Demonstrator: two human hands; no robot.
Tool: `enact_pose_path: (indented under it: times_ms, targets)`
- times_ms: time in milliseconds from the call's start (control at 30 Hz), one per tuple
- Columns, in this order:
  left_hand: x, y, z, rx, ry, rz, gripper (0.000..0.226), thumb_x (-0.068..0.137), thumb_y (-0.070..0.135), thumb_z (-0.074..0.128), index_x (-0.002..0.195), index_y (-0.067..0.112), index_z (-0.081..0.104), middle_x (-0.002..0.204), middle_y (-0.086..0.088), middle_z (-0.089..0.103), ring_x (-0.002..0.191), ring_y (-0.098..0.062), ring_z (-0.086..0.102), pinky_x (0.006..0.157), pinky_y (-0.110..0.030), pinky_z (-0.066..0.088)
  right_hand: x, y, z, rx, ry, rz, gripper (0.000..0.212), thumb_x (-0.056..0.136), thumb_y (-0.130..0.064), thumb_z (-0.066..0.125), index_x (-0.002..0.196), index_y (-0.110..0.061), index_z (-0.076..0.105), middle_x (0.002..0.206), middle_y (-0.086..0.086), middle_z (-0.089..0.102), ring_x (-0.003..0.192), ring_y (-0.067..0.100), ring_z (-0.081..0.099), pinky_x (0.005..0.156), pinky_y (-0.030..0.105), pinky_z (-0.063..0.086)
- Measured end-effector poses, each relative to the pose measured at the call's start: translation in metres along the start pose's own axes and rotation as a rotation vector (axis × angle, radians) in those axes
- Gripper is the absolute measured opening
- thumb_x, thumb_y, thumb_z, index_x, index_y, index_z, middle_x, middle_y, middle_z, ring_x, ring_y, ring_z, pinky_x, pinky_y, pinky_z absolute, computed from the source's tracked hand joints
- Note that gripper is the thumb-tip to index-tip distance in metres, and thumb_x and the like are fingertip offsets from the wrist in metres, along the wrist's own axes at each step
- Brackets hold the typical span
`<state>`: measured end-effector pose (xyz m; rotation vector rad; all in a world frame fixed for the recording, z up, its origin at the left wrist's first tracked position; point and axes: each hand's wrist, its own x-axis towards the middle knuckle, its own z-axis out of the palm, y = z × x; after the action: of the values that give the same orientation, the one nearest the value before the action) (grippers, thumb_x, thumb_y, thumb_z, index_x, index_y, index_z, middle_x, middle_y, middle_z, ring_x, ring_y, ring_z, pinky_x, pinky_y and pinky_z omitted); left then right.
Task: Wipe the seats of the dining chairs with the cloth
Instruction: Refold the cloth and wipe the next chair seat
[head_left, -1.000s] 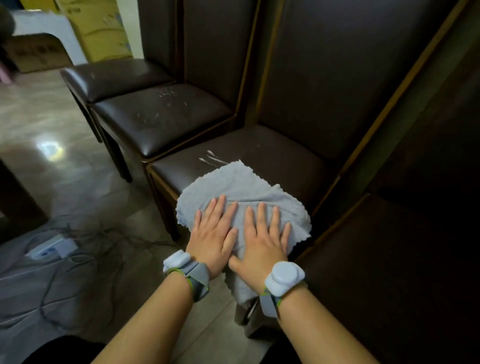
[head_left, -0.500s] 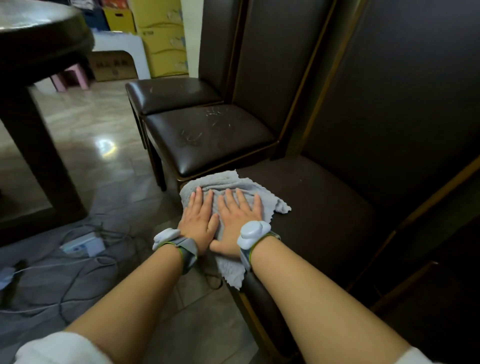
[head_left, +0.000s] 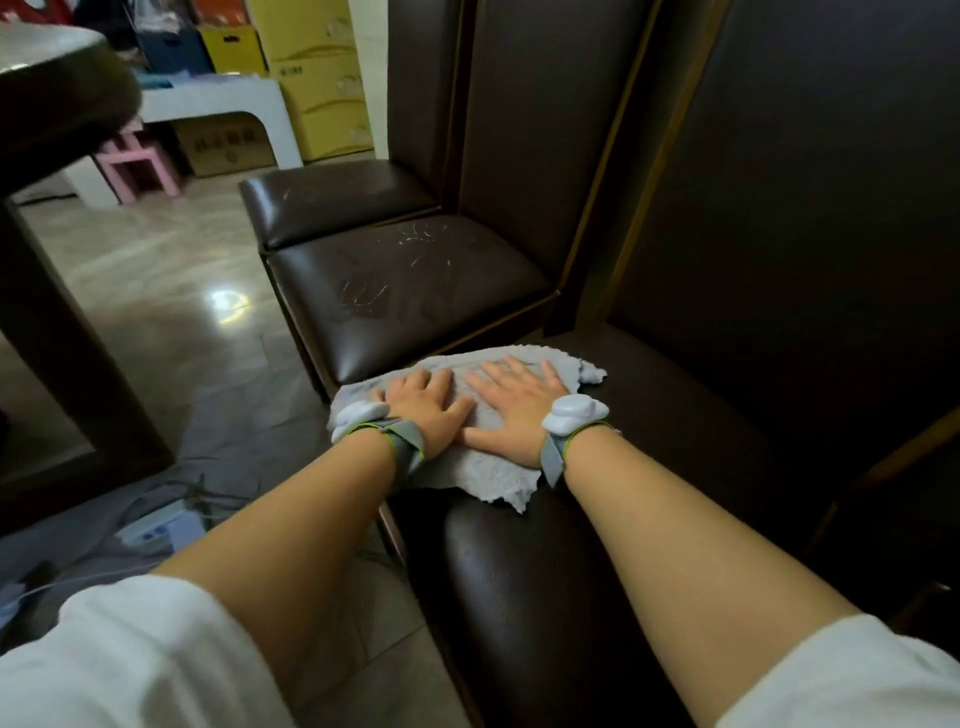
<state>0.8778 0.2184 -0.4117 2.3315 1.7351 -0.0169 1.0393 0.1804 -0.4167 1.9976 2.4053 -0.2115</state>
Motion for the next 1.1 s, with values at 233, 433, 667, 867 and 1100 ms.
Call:
enact_pose_path:
  times_ms: [233,433,667,867,1100]
  targets:
    - [0.045,0.110,0.013,0.060,-0.026,0.160,0.061,0.095,0.054,0.021,0.149,0.028,0.013,0.158,-0.003,0.016,0.145,-0.024,0.013,0.116,-0.052,0.007,-0.018,0.114,-0.004,0.033,-0.005,0.183,0.094,0.068,-0.084,0.020,0.150,-0.043,0.000,0.161,-0.015,-0.004,0.148,0.011,-0.008,0.118,0.049,-0.004]
    - [0.085,0.160,0.015,0.061,-0.053,0.264,0.062,0.095,0.053,0.022,0.150,0.027,0.012,0.158,-0.001,0.016,0.144,-0.024,0.015,0.116,-0.048,0.012,-0.020,0.158,-0.003,0.140,0.025,0.310,0.084,0.073,-0.071,0.019,0.151,-0.039,0.007,0.162,-0.009,0.002,0.148,0.013,0.002,0.120,0.041,0.006]
    - [0.131,0.180,0.007,0.018,-0.163,0.379,0.059,0.099,0.043,0.029,0.152,0.021,0.014,0.159,-0.003,0.015,0.145,-0.023,0.017,0.118,-0.036,0.014,-0.010,0.151,-0.001,0.127,0.157,0.407,0.067,0.091,-0.047,0.029,0.152,-0.023,0.015,0.161,-0.002,0.013,0.146,0.017,0.011,0.117,0.042,0.011]
    - [0.103,0.185,-0.003,0.049,-0.122,0.363,0.053,0.103,0.033,0.026,0.152,0.018,0.014,0.160,-0.002,0.012,0.146,-0.018,0.012,0.111,-0.026,0.008,-0.018,0.146,-0.015,0.154,0.083,0.380,0.071,0.089,-0.055,0.029,0.152,-0.026,0.014,0.160,0.000,0.014,0.146,0.023,0.011,0.114,0.045,0.012]
    - [0.044,0.123,0.006,0.203,-0.133,0.143,0.057,0.096,0.059,0.019,0.148,0.044,-0.001,0.161,0.002,-0.001,0.147,-0.027,0.003,0.114,-0.060,0.005,-0.045,0.111,-0.014,0.084,-0.068,0.417,0.080,0.084,-0.074,0.017,0.152,-0.036,-0.001,0.162,-0.003,-0.009,0.147,0.027,-0.013,0.114,0.059,-0.007]
